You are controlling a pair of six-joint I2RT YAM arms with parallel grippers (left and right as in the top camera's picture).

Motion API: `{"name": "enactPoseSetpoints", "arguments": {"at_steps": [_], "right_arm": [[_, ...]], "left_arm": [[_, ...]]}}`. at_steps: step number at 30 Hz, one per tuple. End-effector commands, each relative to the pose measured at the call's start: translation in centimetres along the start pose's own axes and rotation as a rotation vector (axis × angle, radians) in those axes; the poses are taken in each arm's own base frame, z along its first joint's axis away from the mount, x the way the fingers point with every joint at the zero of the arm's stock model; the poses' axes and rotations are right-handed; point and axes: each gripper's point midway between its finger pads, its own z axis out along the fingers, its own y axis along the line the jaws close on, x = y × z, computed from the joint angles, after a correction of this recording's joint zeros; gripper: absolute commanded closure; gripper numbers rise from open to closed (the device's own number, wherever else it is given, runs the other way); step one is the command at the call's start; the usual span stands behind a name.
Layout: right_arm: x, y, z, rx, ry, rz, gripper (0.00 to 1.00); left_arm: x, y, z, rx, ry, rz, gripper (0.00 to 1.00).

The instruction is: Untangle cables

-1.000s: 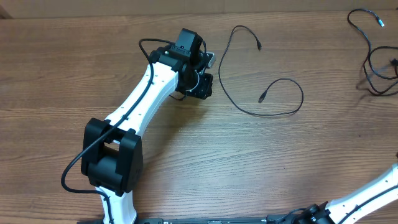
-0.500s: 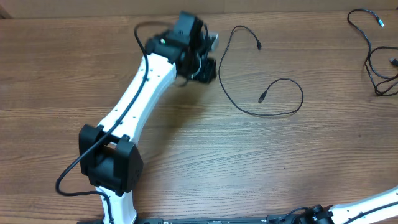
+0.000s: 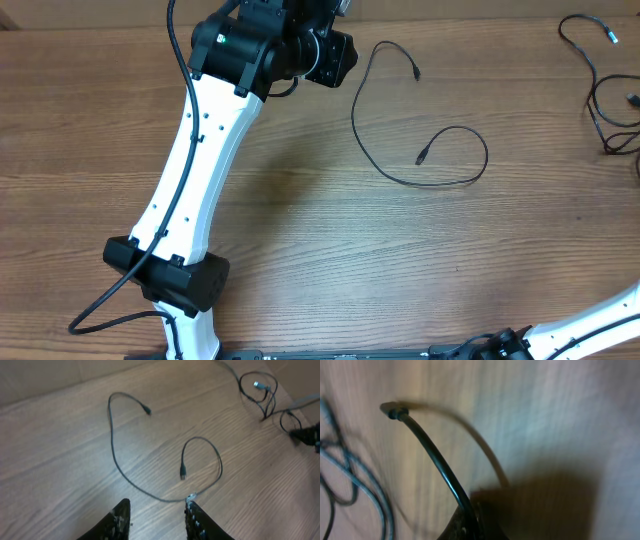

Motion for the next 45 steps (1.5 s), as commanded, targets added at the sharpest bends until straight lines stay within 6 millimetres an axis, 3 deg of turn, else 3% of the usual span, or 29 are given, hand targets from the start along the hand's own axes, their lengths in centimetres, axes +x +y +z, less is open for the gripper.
{"name": "enactPoseSetpoints", "arguments": {"at_steps": [1, 2, 5, 6, 7, 9, 11, 12, 15, 18, 19, 23, 25, 28, 29, 30, 34, 37, 40, 45], "right_arm": [[8.6, -4.6, 6.5, 0.165, 0.174, 0.011, 0.91], [9.2, -4.4, 6.8, 0.166, 0.179, 0.001, 0.82], [10.1, -3.9, 7.2, 0.17, 0.187, -0.025, 0.38], [10.2, -3.7, 7.3, 0.167, 0.187, -0.032, 0.19], [10.2, -3.6, 7.3, 0.168, 0.189, -0.035, 0.11], [10.4, -3.5, 7.2, 0.16, 0.2, -0.044, 0.15], [10.2, -1.8, 6.6, 0.084, 0.219, -0.069, 0.29], [9.7, -0.3, 5.9, 0.028, 0.219, -0.081, 0.34], [7.4, 4.3, 2.7, -0.116, 0.178, -0.115, 0.32], [4.8, 9.5, -2.3, -0.238, 0.086, -0.181, 0.3], [3.5, 12.6, -6.3, -0.29, 0.011, -0.236, 0.3], [4.0, 18.2, -13.3, -0.387, -0.11, -0.419, 0.3], [5.9, 20.9, -16.1, -0.429, -0.155, -0.576, 0.31], [10.4, 24.6, -18.1, -0.483, -0.179, -0.843, 0.28], [12.2, 25.7, -18.2, -0.499, -0.173, -0.922, 0.26], [15.7, 27.2, -17.8, -0.524, -0.141, -1.047, 0.24], [24.9, 28.9, -15.3, -0.531, -0.008, -1.286, 0.24], [29.3, 28.5, -13.3, -0.421, 0.056, -1.311, 0.24], [32.1, 25.9, -11.5, -0.202, 0.135, -1.047, 0.24], [39.1, 20.8, -12.5, 0.019, 0.38, -0.713, 0.19]], "left_arm": [[-0.2, -0.3, -1.1, -0.008, -0.01, 0.013, 0.64], [-0.1, -0.3, -1.1, -0.008, -0.006, 0.012, 0.64], [0.3, -0.2, -1.1, -0.01, 0.009, 0.016, 0.64], [0.4, -0.2, -1.1, -0.011, 0.012, 0.018, 0.64], [0.5, -0.2, -1.1, -0.011, 0.018, 0.024, 0.64], [0.7, -0.1, -1.1, -0.019, 0.023, 0.023, 0.64], [0.8, 0.3, -1.1, -0.039, 0.028, 0.024, 0.64], [0.8, 0.4, -1.1, -0.045, 0.029, 0.027, 0.64], [0.8, 0.6, -1.1, -0.057, 0.03, 0.026, 0.64], [0.8, 0.6, -1.1, -0.057, 0.029, 0.026, 0.64], [0.8, 0.6, -1.1, -0.058, 0.029, 0.026, 0.63], [0.8, 0.7, -1.1, -0.064, 0.029, 0.027, 0.52], [0.8, 0.7, -1.1, -0.064, 0.029, 0.032, 0.51], [0.8, 0.9, -1.1, -0.074, 0.028, 0.038, 0.51], [0.8, 1.1, -1.1, -0.087, 0.027, 0.038, 0.55], [0.7, 1.8, -1.2, -0.125, 0.025, 0.037, 0.59], [0.7, 3.6, -1.5, -0.227, 0.024, 0.036, 0.58], [0.9, 4.2, -1.7, -0.261, 0.029, 0.036, 0.51], [1.0, 4.4, -1.8, -0.278, 0.035, 0.035, 0.51], [1.2, 4.4, -1.8, -0.278, 0.042, 0.034, 0.51]]}}
